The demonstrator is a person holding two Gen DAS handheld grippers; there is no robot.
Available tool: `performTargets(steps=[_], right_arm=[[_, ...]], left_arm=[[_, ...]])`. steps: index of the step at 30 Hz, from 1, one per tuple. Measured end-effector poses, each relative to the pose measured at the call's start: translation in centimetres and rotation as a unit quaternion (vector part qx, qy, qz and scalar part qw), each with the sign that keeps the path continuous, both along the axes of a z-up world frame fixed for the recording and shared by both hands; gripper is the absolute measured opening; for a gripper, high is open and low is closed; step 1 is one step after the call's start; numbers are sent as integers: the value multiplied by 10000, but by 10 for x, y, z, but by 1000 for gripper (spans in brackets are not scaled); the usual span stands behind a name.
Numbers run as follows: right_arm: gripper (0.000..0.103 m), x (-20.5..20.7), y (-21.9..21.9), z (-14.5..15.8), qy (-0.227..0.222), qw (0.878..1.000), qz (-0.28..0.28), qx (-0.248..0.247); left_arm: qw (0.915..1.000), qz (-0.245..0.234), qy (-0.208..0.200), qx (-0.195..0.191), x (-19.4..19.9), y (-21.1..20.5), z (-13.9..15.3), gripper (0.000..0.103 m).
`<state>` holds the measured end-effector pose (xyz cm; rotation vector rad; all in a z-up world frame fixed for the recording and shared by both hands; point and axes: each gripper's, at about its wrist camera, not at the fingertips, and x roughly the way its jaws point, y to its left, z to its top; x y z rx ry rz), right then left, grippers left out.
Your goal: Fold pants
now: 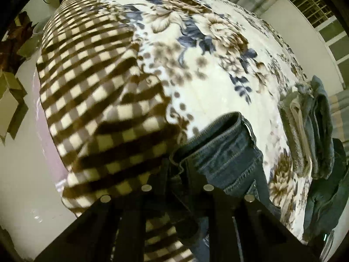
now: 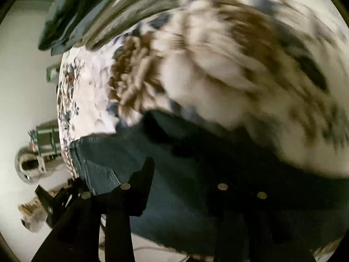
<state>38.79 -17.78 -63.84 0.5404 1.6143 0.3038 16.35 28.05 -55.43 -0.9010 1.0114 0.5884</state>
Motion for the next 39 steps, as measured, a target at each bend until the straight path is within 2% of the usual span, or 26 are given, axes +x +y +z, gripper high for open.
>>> performTargets(steps=[1, 2, 3, 5, 8, 12, 13, 14, 18, 19, 22, 24, 25, 27, 29, 31, 32, 33, 35, 37, 39], right_arm=[[41, -11, -14, 0, 58, 9998, -165, -14], [42, -24, -26, -2, 126, 9994, -329, -8], [44, -41, -44, -6, 257, 9980, -581, -32], [45, -67, -66, -18, 538, 9939, -966, 28], [46, -108, -84, -30, 909, 9835, -1548, 218], [46, -150, -96, -23, 940, 9745, -2034, 108], [46, -160, -100, -24, 983, 9712, -2170, 100], [46, -169, -105, -25, 1033, 9673, -2315, 80], [46, -185, -120, -42, 1142, 9532, -2800, 43], [46, -187, -125, -47, 1135, 9494, -2928, 17], [42, -199, -136, -66, 1304, 9388, -3181, -221], [42, -212, -147, -71, 1399, 9340, -3285, -126], [43, -219, -155, -67, 1390, 9307, -3383, 17], [45, -230, -177, -52, 1078, 9292, -3527, 223], [52, -242, -209, -31, 678, 9264, -3702, 87], [55, -255, -246, -15, 347, 9163, -3989, -53], [57, -263, -273, -6, 176, 9067, -4212, -159], [57, -268, -295, -1, 80, 8987, -4378, -239], [58, -275, -336, 1, -56, 8842, -4662, -284], [58, -280, -381, -8, -52, 8692, -4931, -348], [58, -283, -422, -24, -16, 8629, -5044, -312]], left_arm=[[9997, 206, 62, 119, -3, 9, -2, 0], [9990, 385, 77, 202, -6, 20, -3, 0], [9984, 545, 57, 137, -10, 33, -6, 0], [9983, 564, -36, -129, -14, 44, -5, 0], [9999, 98, 78, 0, -13, 30, 12, 1], [9972, -598, 418, 136, -11, -14, 22, 3], [9957, -712, 573, 136, -10, -25, 20, 7], [9941, -797, 723, 102, -8, -37, 16, 17], [9932, -793, 849, -111, -6, -63, -8, 27], [9933, -746, 875, -98, -4, -66, -13, 33], [9932, -613, 986, -85, -1, -69, -22, 34], [9927, -610, 1038, -78, 0, -69, -19, 34], [9924, -635, 1050, -40, -1, -70, -13, 34], [9910, -770, 1094, 93, 1, -77, -2, 34], [9874, -1009, 1158, 391, 4, -90, 12, 34], [9829, -1315, 1167, 554, 6, -113, 25, 35], [9793, -1486, 1204, 668, 7, -130, 31, 37], [9764, -1626, 1213, 746, 9, -147, 35, 42], [9671, -2030, 1201, 957, 14, -193, 41, 67], [9577, -2379, 1188, 1103, 21, -238, 42, 77], [9495, -2691, 1140, 1139, 28, -283, 39, 79]])
